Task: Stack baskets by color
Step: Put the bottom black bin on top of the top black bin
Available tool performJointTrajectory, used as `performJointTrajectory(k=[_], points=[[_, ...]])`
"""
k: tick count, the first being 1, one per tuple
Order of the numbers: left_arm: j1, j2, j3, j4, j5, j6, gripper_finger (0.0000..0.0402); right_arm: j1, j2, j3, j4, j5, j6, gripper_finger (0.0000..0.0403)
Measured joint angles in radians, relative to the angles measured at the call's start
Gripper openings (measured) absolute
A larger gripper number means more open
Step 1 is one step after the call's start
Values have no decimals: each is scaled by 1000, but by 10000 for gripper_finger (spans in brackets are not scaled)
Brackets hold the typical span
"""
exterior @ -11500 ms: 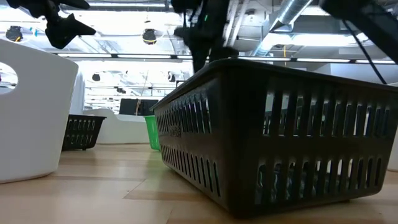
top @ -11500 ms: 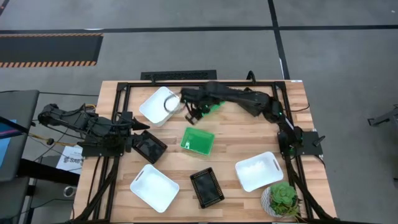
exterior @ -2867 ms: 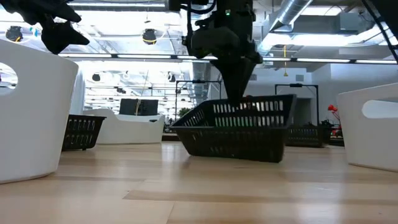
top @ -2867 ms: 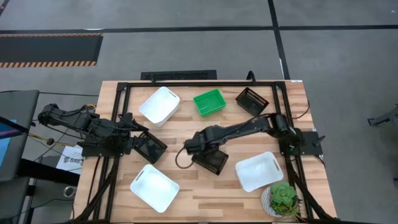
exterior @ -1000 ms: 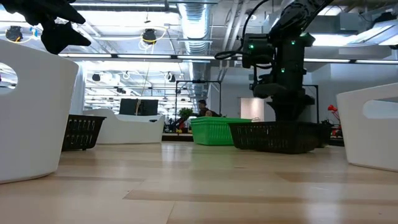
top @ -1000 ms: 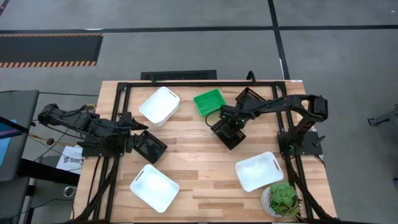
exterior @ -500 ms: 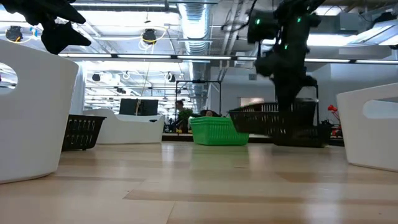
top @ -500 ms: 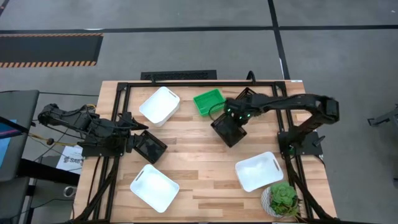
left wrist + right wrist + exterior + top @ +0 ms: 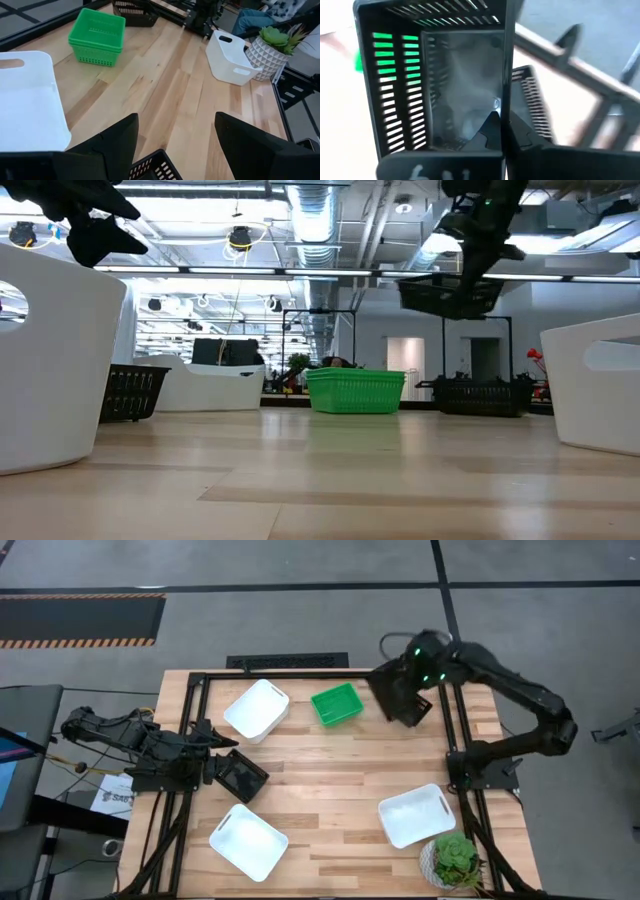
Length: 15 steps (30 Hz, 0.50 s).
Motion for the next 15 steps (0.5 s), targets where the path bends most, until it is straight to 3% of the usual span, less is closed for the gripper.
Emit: performJointTrajectory(k=[9, 15], points=[[0, 0, 0, 0, -7, 0, 254, -244, 6, 32, -85, 21, -239, 4], [0, 0, 0, 0, -35, -1, 254, -302, 27, 26, -60, -17, -337, 4]])
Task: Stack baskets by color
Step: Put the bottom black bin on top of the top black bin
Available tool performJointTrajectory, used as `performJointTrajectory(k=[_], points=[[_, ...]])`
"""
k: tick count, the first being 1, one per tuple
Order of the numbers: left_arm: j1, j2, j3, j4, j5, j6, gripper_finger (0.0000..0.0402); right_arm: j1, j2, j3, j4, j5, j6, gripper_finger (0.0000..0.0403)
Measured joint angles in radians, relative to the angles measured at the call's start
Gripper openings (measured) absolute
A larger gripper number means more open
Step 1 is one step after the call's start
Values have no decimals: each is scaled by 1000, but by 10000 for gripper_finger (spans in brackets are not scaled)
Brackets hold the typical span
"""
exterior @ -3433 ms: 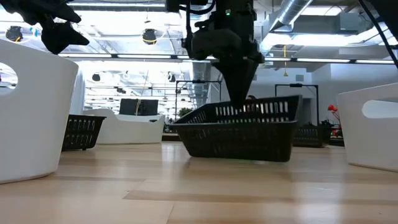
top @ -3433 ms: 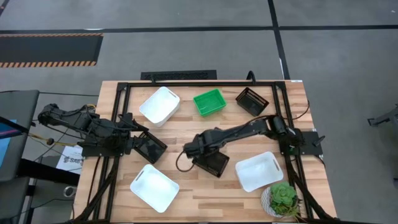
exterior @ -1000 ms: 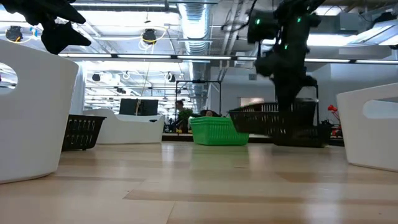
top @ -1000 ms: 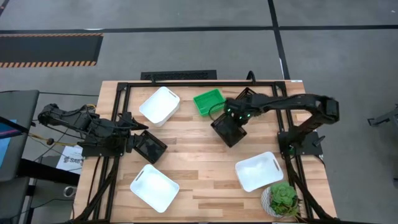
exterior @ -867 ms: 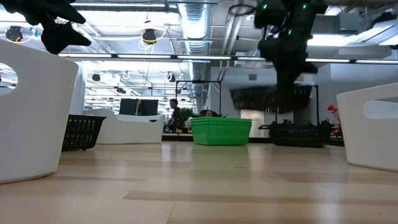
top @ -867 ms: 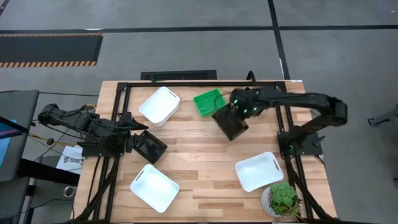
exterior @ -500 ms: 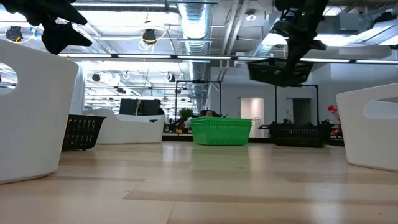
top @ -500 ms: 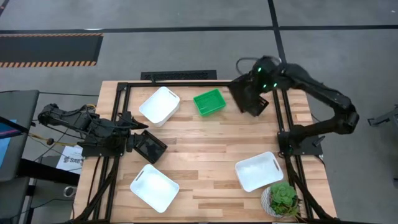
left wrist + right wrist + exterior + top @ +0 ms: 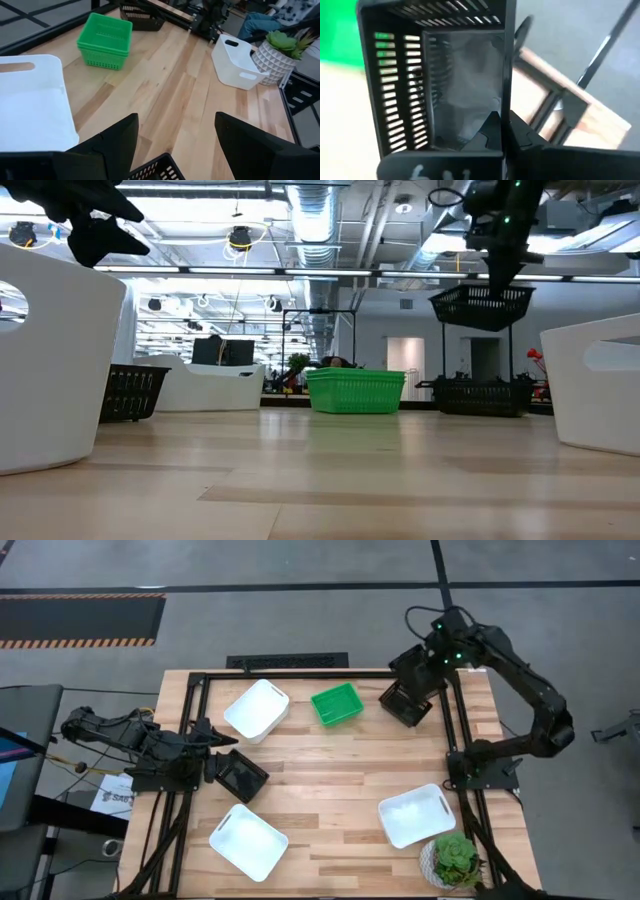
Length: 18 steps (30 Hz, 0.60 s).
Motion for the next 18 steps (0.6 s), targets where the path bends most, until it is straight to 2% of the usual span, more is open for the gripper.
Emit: performJointTrajectory(k=[9, 18], points=[[0, 0, 0, 0, -39, 1, 254, 23, 127, -77, 14, -20, -88, 9], [0, 0, 0, -2, -36, 14, 254, 13, 198, -76, 56, -132, -138, 6]])
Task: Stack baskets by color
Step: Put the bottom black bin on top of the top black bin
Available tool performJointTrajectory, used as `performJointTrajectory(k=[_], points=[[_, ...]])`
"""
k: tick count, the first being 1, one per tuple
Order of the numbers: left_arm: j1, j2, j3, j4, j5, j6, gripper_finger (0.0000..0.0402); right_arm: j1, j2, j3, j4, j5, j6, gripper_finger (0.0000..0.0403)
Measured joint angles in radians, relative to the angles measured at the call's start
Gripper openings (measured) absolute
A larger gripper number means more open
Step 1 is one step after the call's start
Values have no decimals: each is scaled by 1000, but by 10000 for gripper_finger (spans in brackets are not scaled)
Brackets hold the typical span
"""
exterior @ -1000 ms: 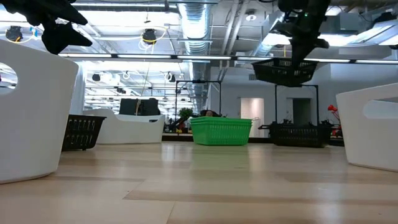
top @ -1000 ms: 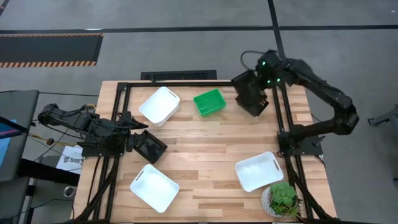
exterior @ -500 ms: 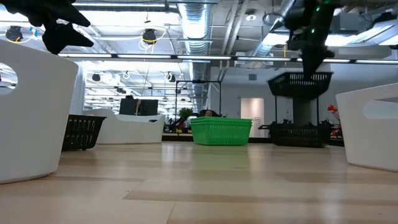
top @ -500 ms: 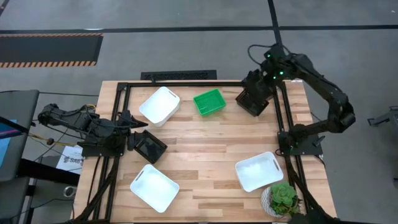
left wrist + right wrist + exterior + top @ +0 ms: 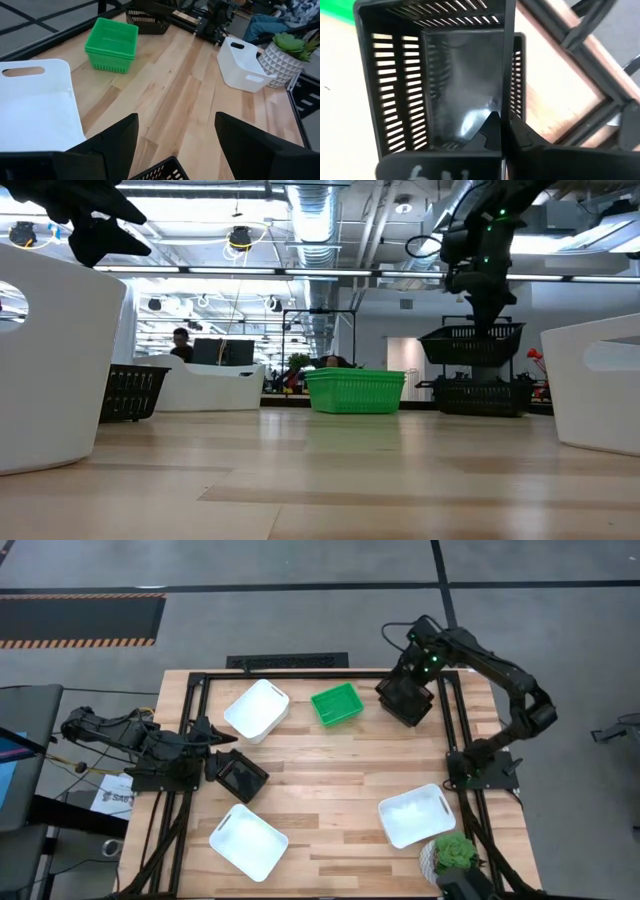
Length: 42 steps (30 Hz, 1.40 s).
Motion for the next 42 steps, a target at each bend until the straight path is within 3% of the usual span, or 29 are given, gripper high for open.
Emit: performJointTrajectory(k=[25, 42], points=[[0, 0, 0, 1, -8, 9, 254, -51, 77, 0, -49, -12, -29, 20], [0, 0, 0, 3, -11, 7, 254, -49, 78, 0, -66, 22, 24, 93]])
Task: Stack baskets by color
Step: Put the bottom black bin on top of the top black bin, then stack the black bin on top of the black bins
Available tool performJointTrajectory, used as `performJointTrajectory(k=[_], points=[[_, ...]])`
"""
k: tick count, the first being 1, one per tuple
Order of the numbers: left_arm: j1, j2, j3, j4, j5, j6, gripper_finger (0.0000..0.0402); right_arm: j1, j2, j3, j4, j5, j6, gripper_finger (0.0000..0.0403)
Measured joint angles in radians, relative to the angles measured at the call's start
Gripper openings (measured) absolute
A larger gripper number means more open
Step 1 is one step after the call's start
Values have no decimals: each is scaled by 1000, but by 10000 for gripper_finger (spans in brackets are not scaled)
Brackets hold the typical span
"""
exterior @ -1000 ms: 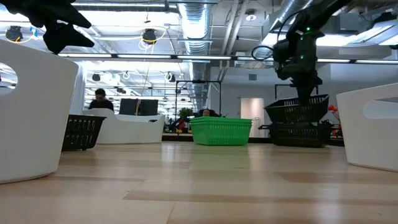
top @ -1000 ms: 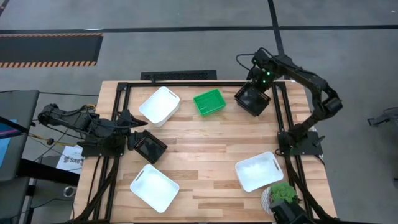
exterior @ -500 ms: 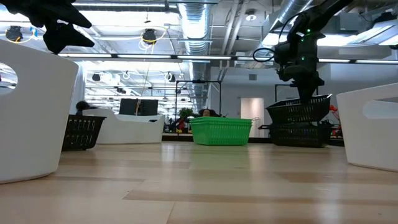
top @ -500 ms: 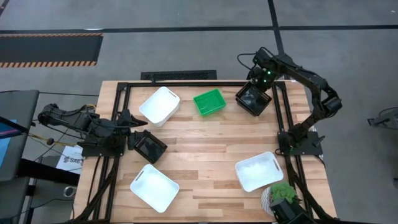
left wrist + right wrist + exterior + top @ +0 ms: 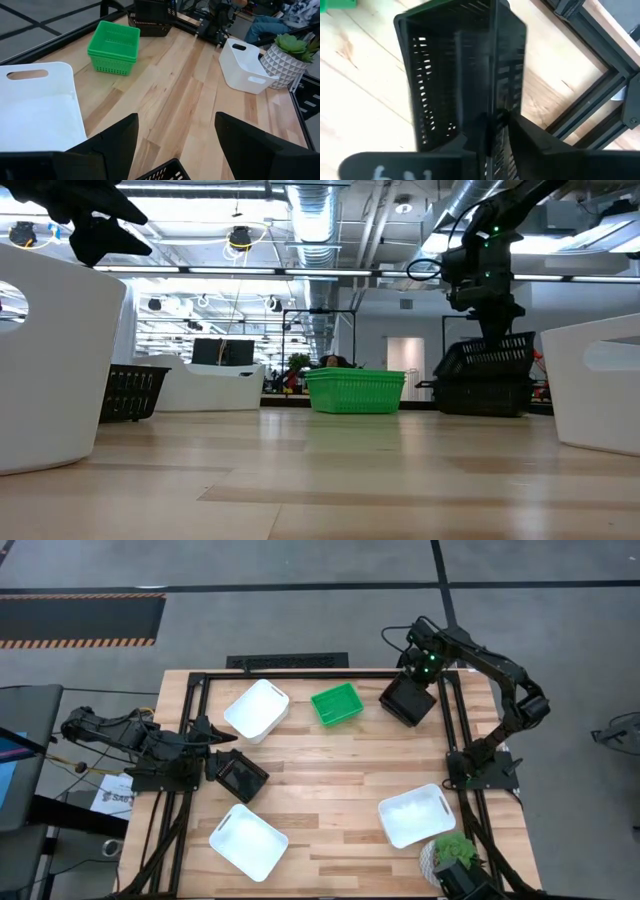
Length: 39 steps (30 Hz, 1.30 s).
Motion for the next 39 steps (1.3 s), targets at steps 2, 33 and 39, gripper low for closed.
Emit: performJointTrajectory(k=[2, 33, 39], points=[[0, 0, 0, 0, 0, 0, 254, 0, 0, 0, -1, 6, 1, 106], [0, 0, 0, 0, 4, -1, 254, 93, -105, 156, -25, 21, 82, 175], [0, 0, 0, 0, 33, -2, 254, 189, -157, 203, -41, 20, 153, 180]])
